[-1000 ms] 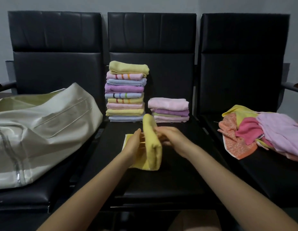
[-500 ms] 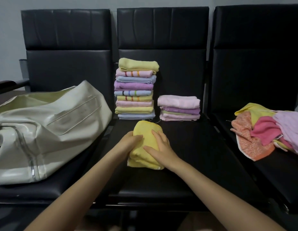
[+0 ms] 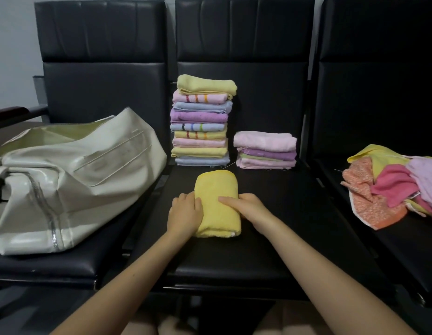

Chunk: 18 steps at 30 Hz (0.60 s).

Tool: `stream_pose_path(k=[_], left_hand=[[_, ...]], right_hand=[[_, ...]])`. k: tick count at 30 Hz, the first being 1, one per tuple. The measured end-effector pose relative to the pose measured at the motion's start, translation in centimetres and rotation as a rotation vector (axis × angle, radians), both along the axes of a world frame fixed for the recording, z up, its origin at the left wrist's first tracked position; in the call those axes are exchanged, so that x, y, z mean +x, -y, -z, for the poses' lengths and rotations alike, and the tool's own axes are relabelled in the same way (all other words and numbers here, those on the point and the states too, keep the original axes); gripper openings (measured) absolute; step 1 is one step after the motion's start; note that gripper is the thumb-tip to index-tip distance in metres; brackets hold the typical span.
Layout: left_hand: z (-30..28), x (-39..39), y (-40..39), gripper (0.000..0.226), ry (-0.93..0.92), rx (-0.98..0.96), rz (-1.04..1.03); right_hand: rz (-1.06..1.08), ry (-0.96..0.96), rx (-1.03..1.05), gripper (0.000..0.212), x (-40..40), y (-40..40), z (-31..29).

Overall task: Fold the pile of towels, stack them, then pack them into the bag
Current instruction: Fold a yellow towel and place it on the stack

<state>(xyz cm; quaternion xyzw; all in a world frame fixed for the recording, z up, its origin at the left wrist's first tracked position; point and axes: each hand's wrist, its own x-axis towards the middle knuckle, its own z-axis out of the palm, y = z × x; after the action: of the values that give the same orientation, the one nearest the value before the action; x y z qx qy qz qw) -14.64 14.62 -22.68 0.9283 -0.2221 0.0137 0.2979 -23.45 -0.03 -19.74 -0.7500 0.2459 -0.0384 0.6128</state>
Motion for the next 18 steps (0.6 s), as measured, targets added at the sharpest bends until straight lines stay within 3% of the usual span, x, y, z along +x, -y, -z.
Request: stream_pose_path(k=[6, 10, 13, 16, 18], left_hand=[[-0.3, -0.8, -0.3, 0.038, -0.002, -0.080, 0.011], [-0.9, -2.2, -0.5, 0.045, -0.087, -0.107, 0.104], [-2.4, -3.2, 0.1, 0.051, -0.431, -0.275, 0.128], [-4.0, -3.2, 1.2, 0.070, -1.042, -0.697, 0.318], [-5.0, -3.0, 2.1, 0.064, -1.214, -0.939, 0.371]], right_hand=[[-0.026, 0.045, -0.019, 0.043, -0.8, -0.6, 0.1], [-0.007, 0.196, 0.170, 0.028, -3.0, -1.1, 0.2], [-0.024, 0.265, 0.278, 0.022, -4.5, -0.5, -1.5], [-0.078, 0.270, 0.251, 0.022, -5.3, 1.4, -4.7], [-0.171, 0.176, 0.210, 0.011, -5.9, 2.8, -7.1]])
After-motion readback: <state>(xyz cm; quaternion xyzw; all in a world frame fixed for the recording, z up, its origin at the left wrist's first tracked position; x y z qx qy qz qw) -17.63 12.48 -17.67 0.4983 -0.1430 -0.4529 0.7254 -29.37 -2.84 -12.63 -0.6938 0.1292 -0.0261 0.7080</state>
